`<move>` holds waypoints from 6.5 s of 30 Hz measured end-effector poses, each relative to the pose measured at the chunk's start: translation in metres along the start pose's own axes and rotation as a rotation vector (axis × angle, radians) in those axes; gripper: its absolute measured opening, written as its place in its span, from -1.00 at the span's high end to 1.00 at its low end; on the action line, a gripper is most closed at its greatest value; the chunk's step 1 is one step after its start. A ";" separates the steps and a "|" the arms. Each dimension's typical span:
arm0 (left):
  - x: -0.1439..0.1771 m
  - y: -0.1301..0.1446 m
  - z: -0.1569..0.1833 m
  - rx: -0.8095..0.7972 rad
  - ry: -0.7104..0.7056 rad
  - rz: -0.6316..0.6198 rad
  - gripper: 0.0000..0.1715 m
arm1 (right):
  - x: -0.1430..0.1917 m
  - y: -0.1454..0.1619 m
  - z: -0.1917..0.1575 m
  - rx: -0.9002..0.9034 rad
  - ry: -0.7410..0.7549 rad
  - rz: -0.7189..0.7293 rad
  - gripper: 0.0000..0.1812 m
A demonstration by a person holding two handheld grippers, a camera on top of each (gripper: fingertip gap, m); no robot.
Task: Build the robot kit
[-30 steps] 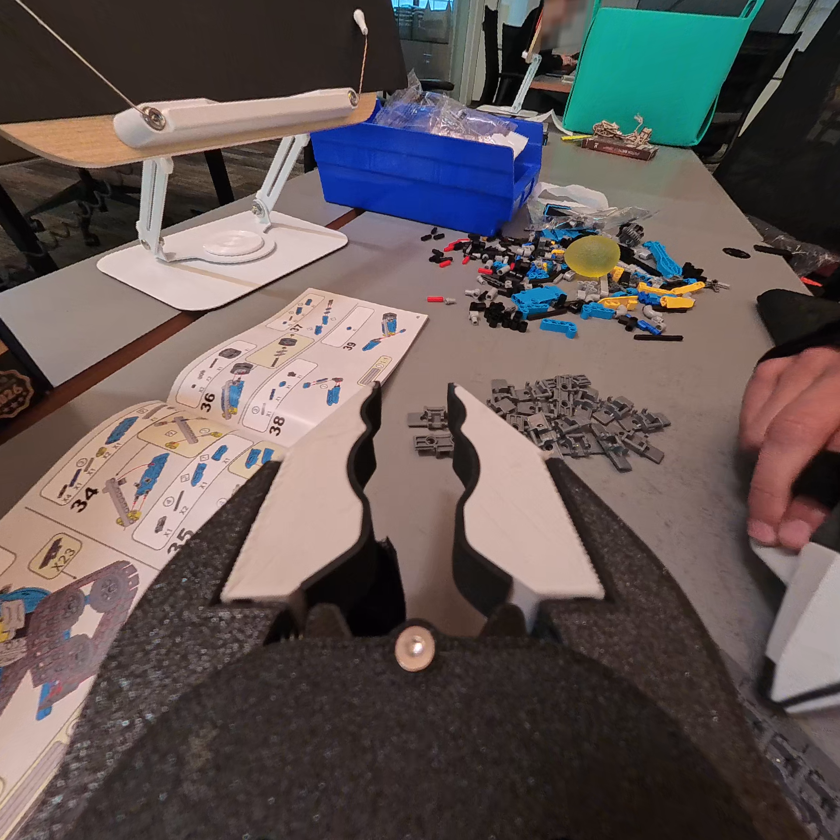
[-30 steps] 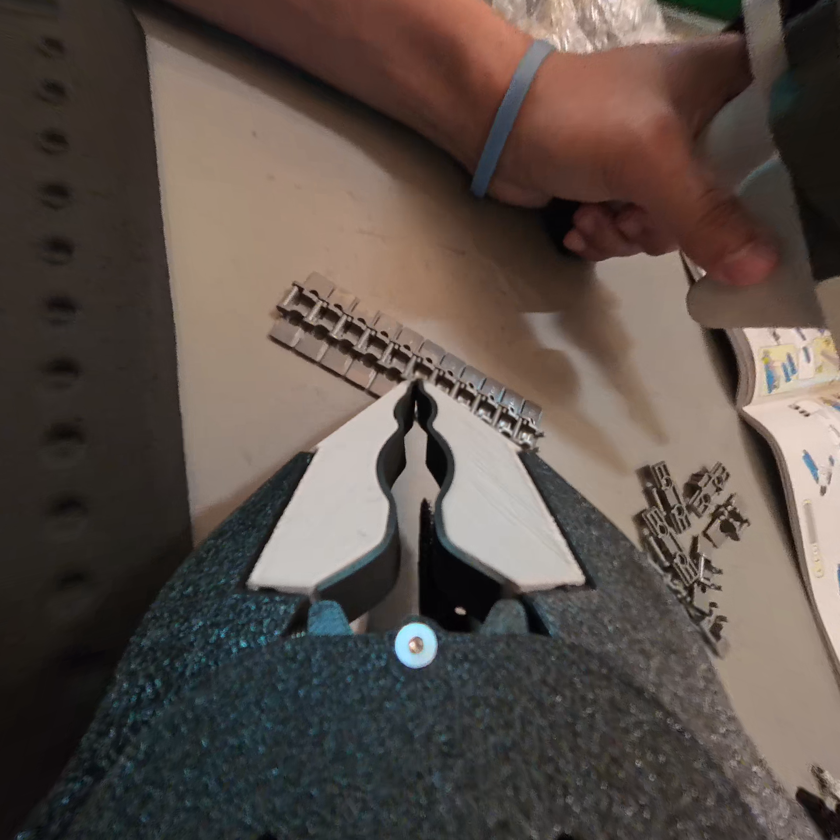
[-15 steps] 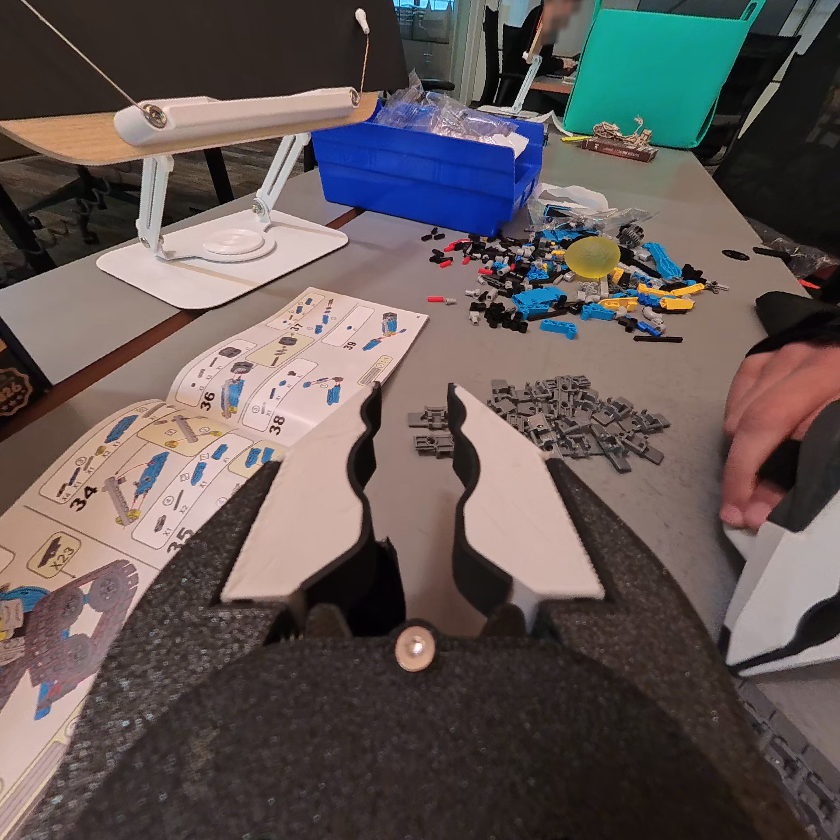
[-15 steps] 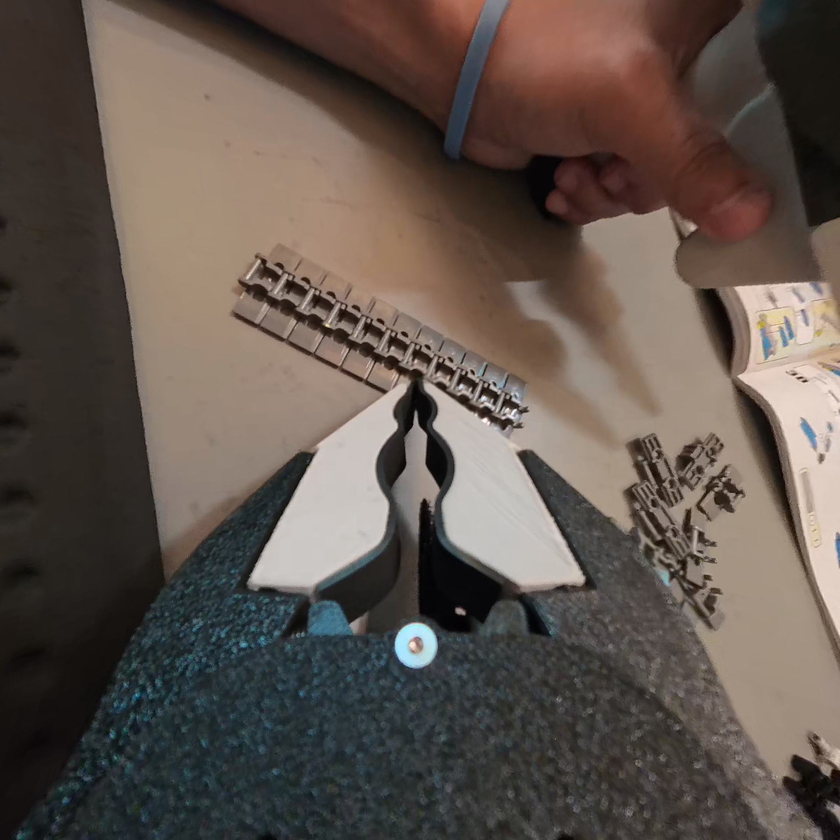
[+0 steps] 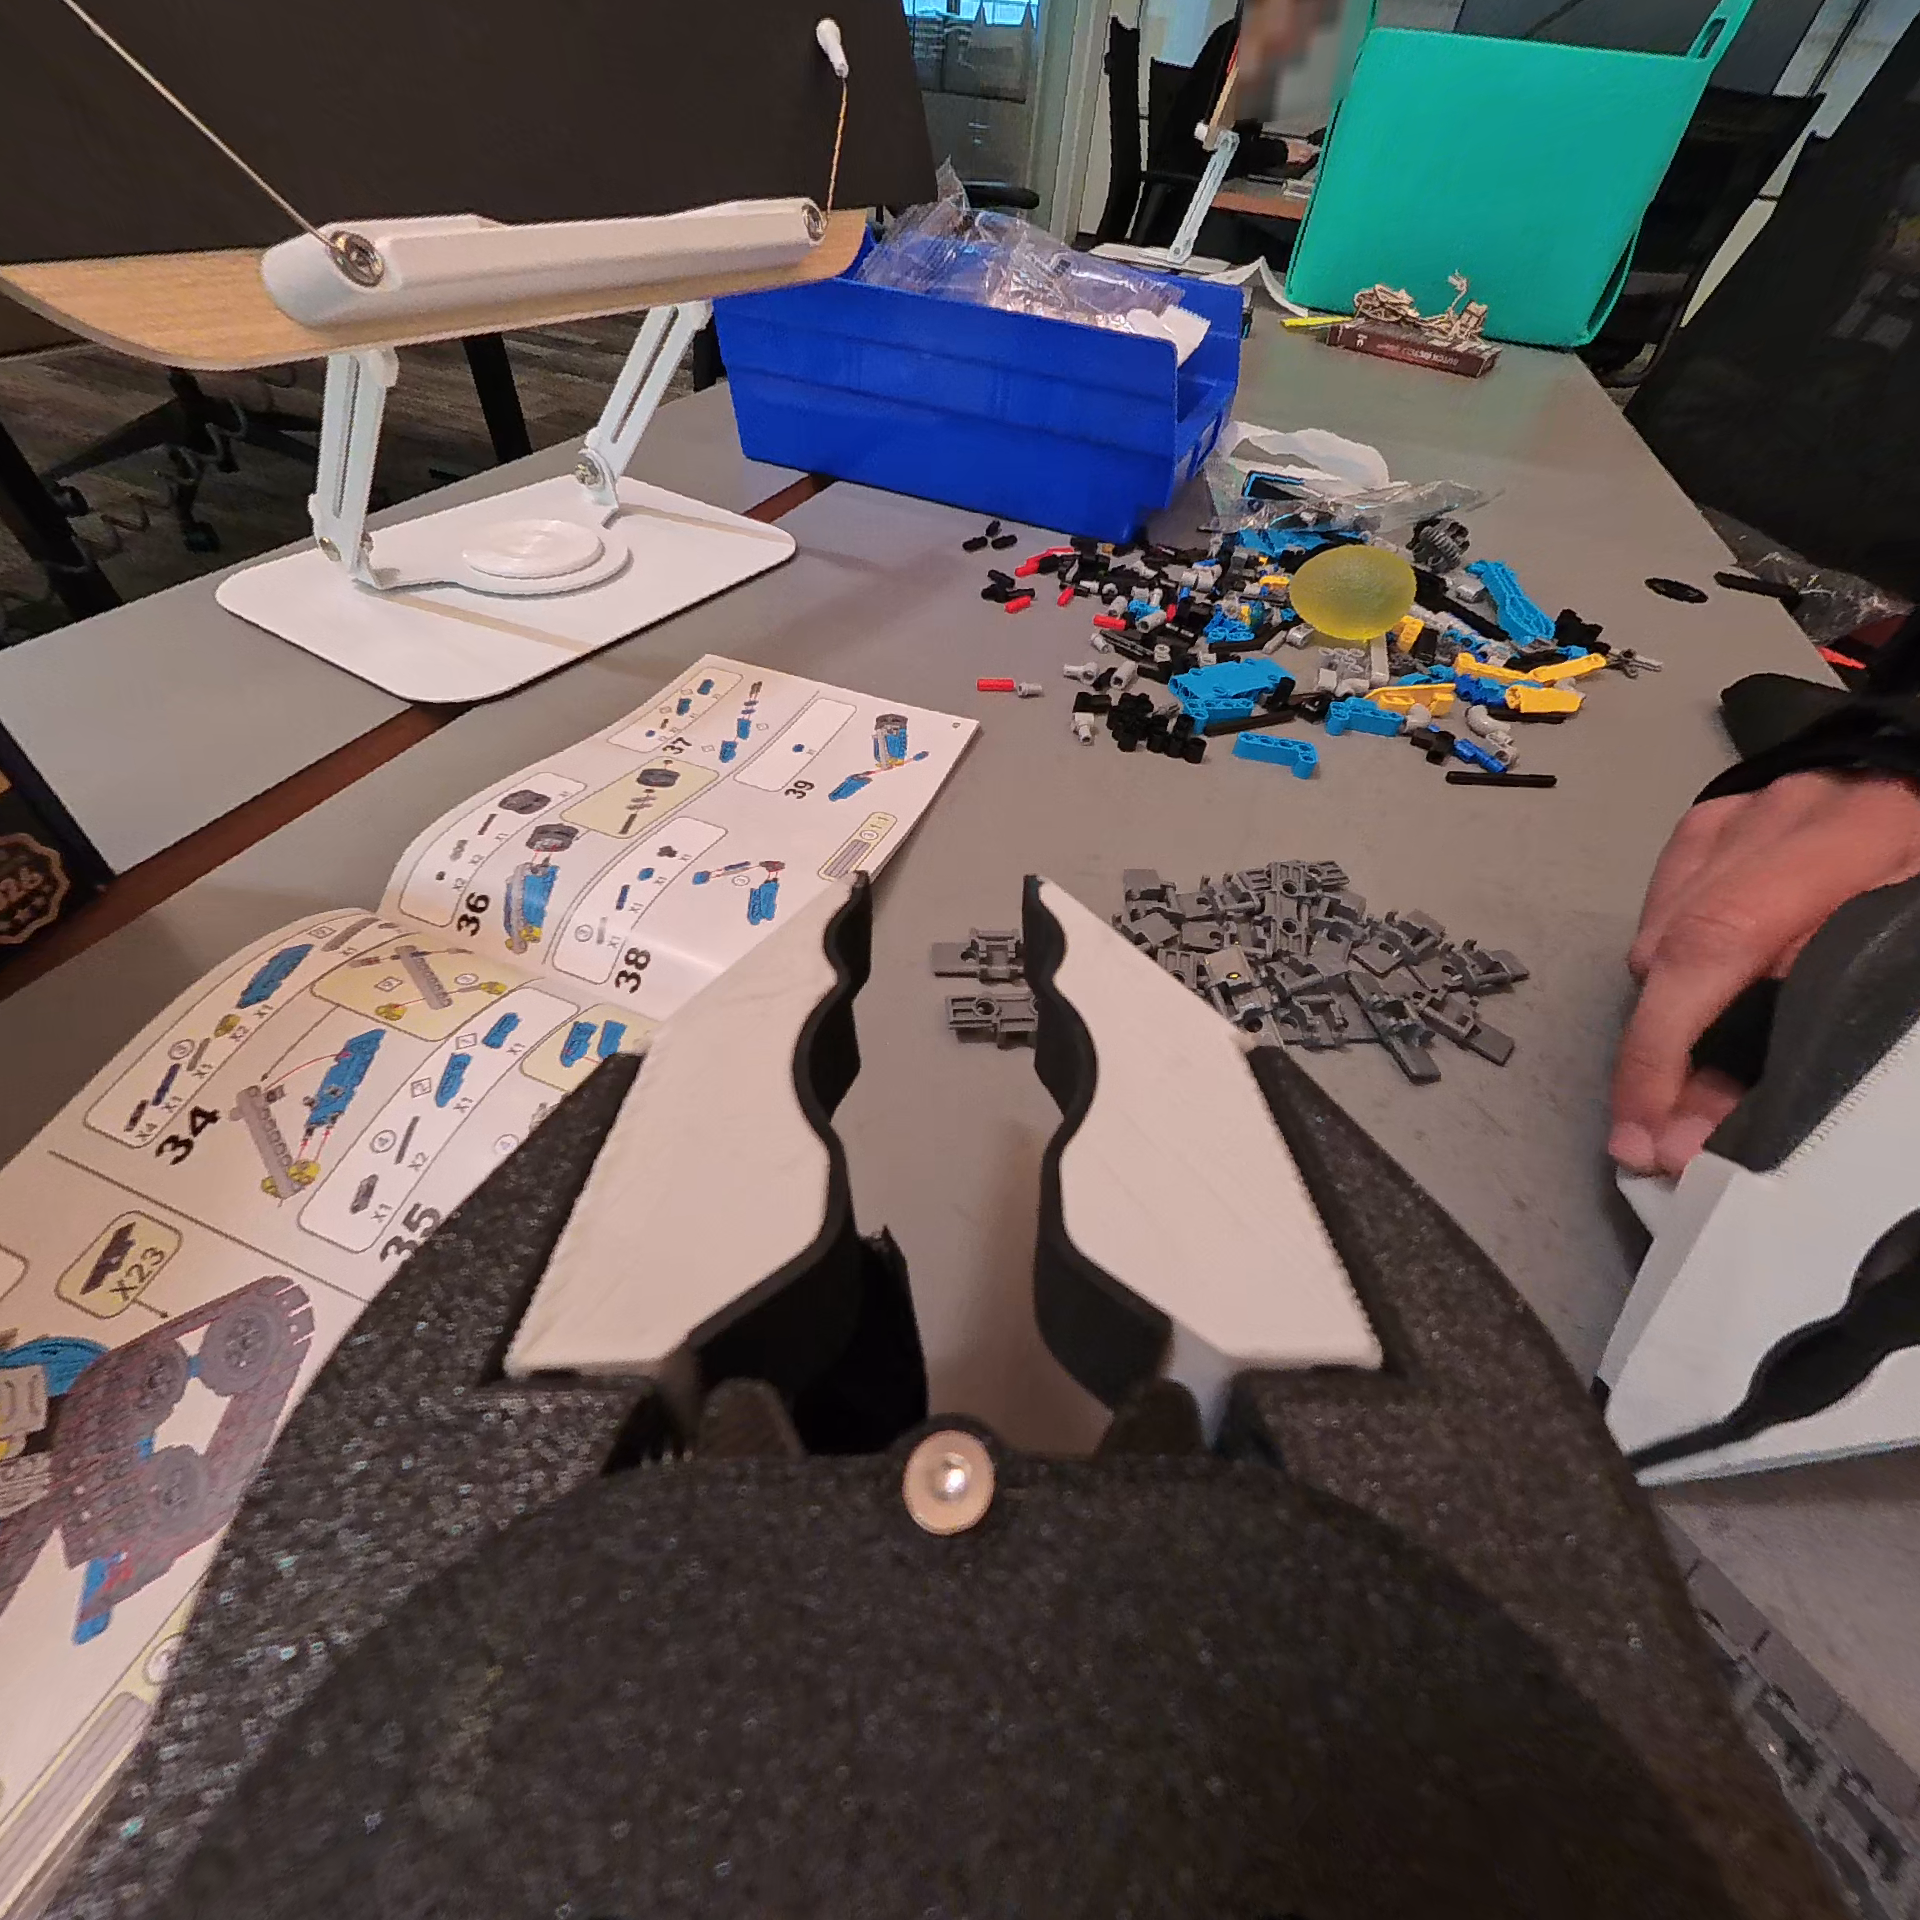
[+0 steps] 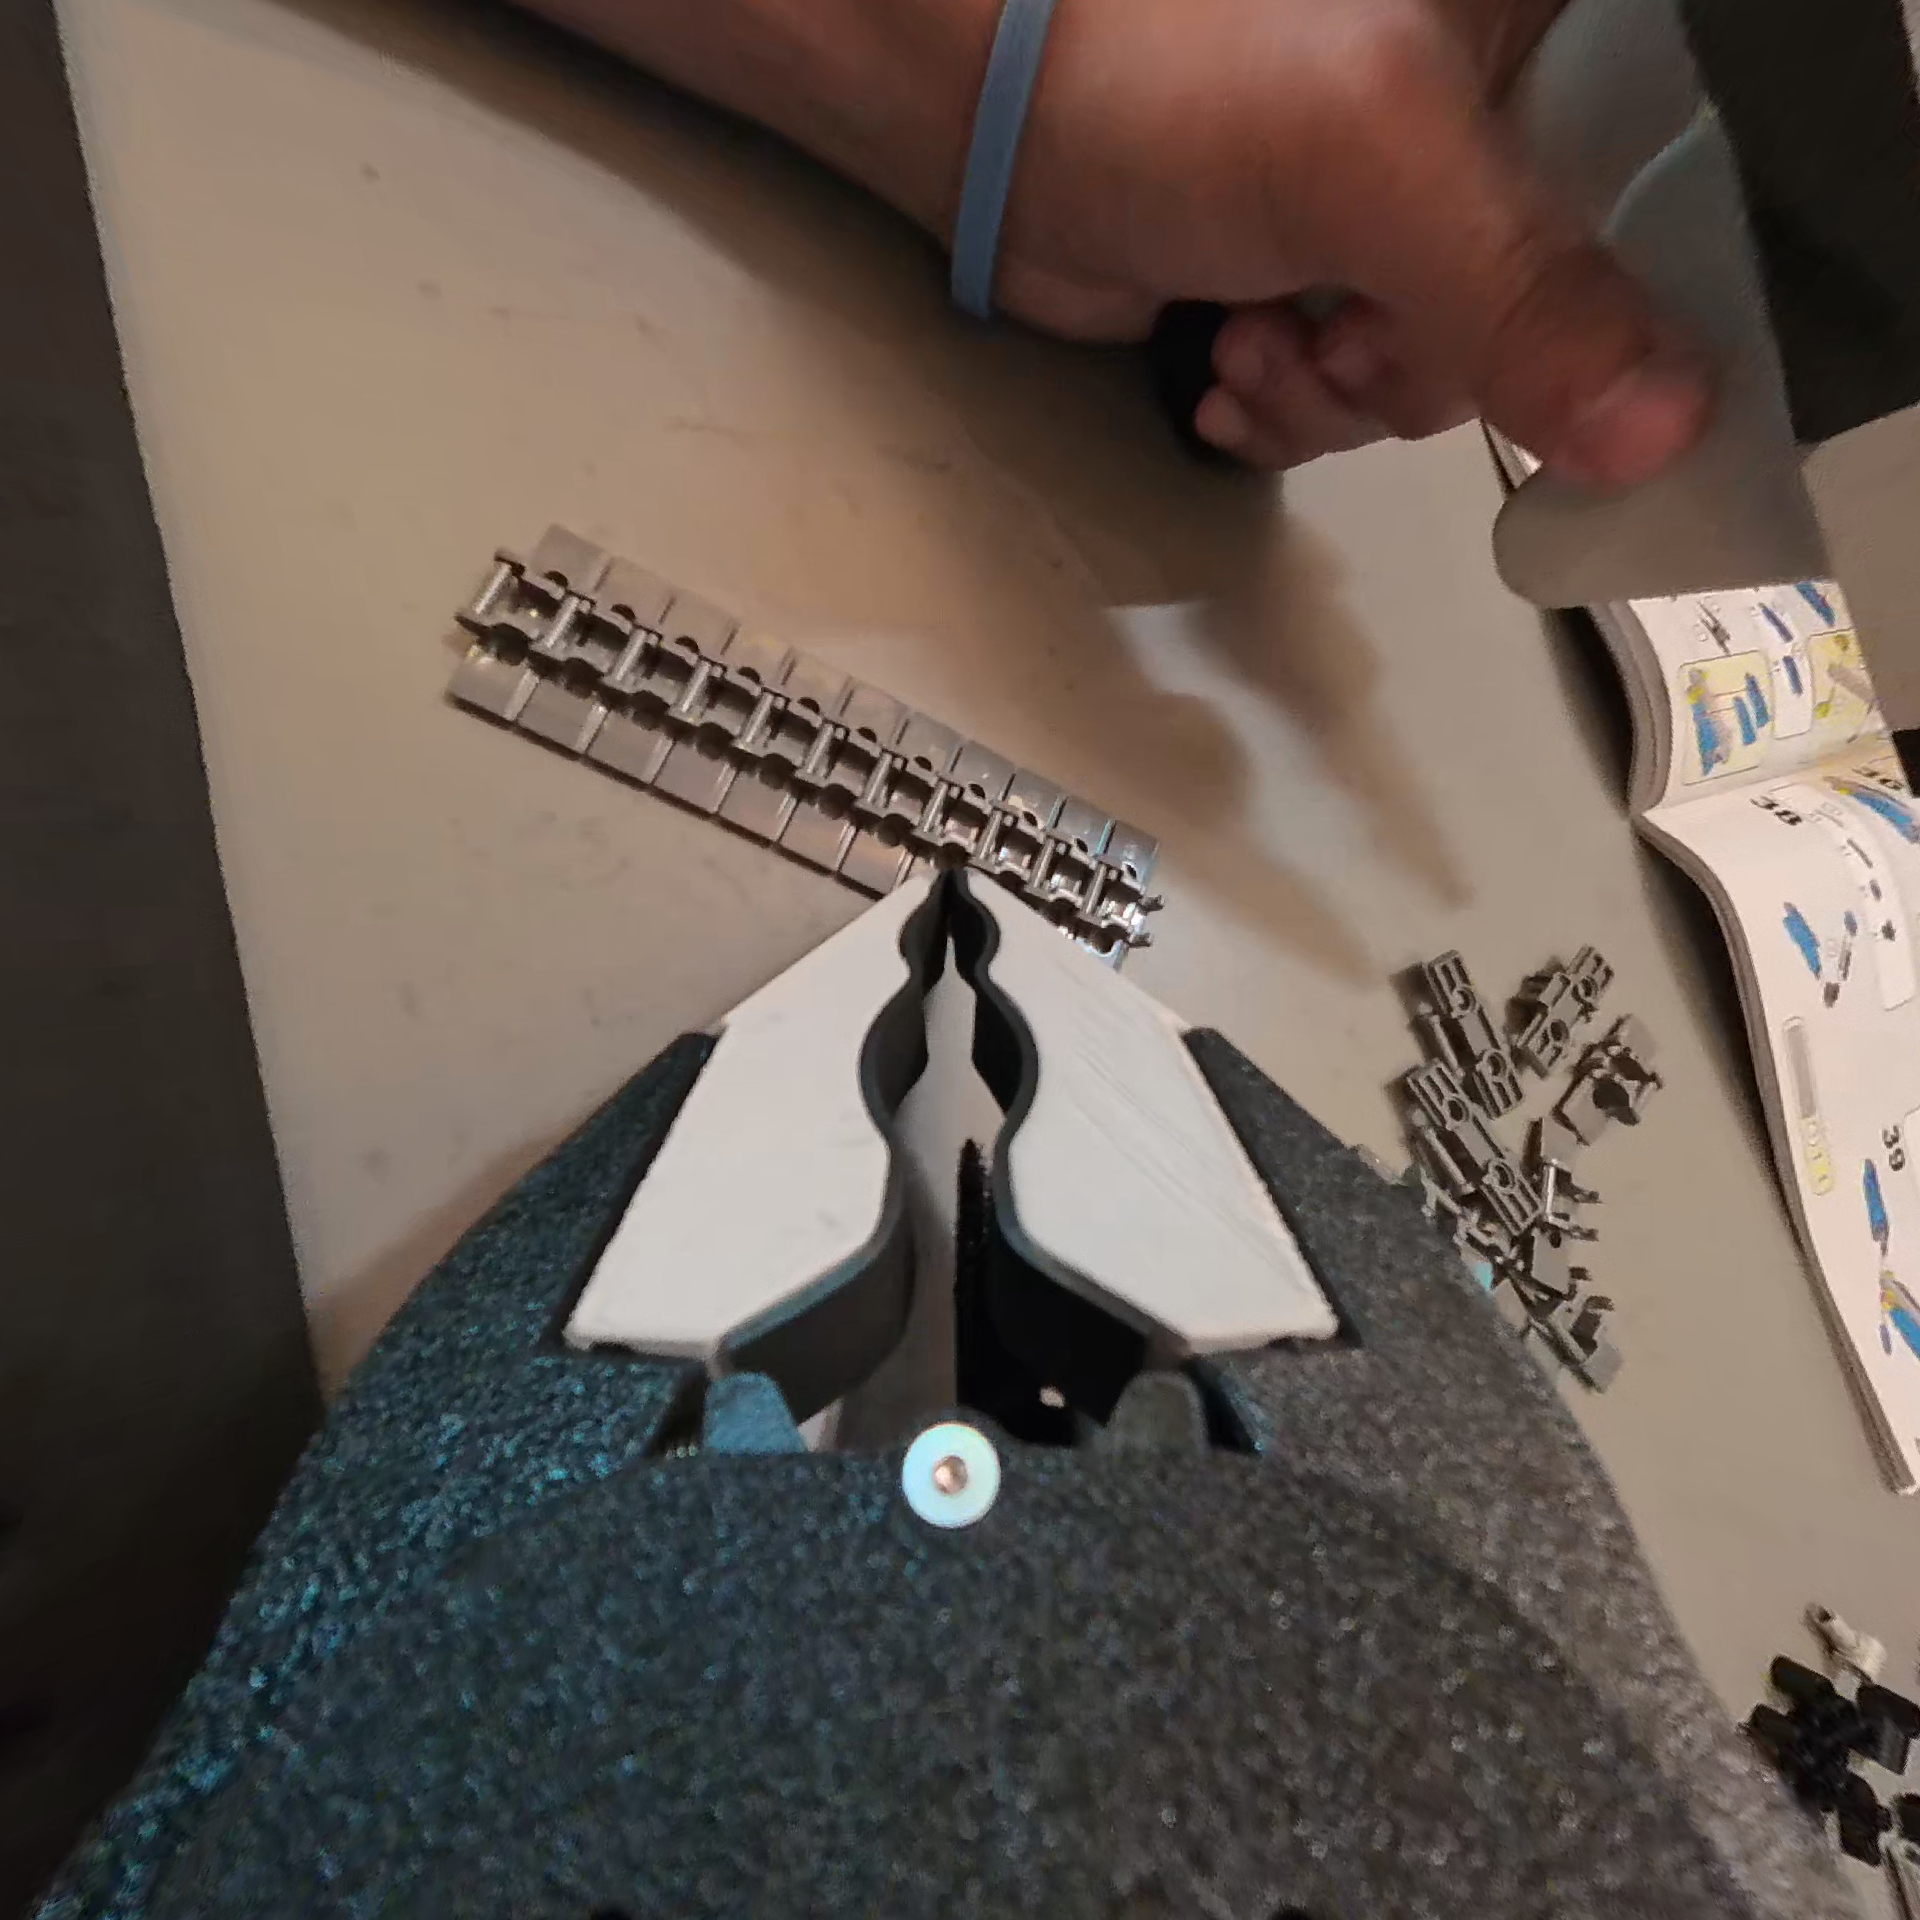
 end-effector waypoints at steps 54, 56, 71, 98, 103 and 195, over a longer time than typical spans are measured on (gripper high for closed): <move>-0.020 0.056 0.044 -0.132 0.233 -0.433 0.71 | 0.054 0.007 0.133 -0.511 0.096 0.286 0.94; -0.021 0.055 0.050 -0.142 0.267 -0.427 0.71 | 0.052 0.006 0.130 -0.507 0.085 0.286 0.95; 0.007 -0.010 0.054 0.146 0.400 0.040 0.87 | 0.077 -0.020 0.124 -0.379 0.054 0.503 0.82; 0.011 -0.012 0.085 0.503 0.723 0.021 0.65 | 0.066 -0.033 0.078 0.240 0.312 0.483 0.85; 0.019 0.011 0.067 0.431 0.621 -0.100 0.64 | 0.038 -0.008 0.070 0.314 0.285 0.267 0.91; 0.021 0.061 0.084 0.047 0.537 -0.446 0.96 | 0.000 0.009 0.065 -0.382 -0.198 0.018 0.75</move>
Point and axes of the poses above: each gripper's, where its closed fingertips meet, x back along the fingers, y out of its underside, z = x × y across the jaws, the point moved 2 cm from there along x, back along the fingers, and after that the axes turned 10 degrees about -x, right-handed, at the moved point
